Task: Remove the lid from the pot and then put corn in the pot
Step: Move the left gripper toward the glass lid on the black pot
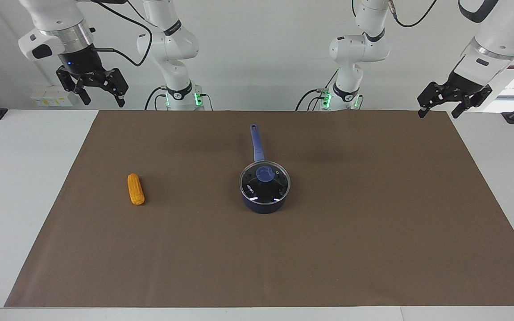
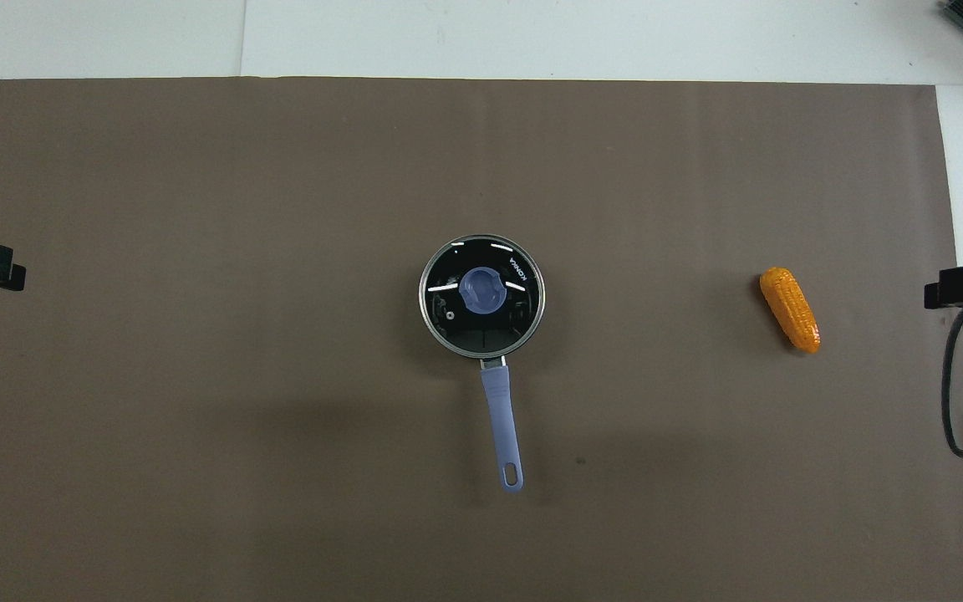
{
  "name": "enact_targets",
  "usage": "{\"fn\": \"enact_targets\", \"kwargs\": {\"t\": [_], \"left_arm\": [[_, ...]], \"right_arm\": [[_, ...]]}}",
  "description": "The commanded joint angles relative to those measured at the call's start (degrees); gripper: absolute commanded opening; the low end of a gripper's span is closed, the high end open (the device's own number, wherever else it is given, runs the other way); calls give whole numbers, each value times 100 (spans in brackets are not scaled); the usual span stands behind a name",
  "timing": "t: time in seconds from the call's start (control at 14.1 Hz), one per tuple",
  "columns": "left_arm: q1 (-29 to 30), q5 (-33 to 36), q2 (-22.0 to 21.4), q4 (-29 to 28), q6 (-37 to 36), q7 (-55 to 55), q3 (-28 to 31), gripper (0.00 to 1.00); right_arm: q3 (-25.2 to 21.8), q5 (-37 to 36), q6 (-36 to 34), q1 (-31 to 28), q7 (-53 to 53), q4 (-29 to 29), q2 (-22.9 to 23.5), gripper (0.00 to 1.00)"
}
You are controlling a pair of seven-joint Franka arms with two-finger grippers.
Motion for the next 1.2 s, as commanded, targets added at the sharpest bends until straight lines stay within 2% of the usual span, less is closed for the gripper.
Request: {"fn": "enact_targets", "kwargs": {"t": [0.0,0.57,1.13], "left_arm": [[-43,-60,-45,-68,95,118,36,100],[-139,-60,-55,-209,130,66,36,100],[-701,-69,-107,-911,770,13,27,100]], "right_arm": [[22,37,-92,-54,-65,29,-21,100],[22,63,-109,-36,-592,2,-47,100],[31,98,-144,-45,-575,38,-30,100]]}}
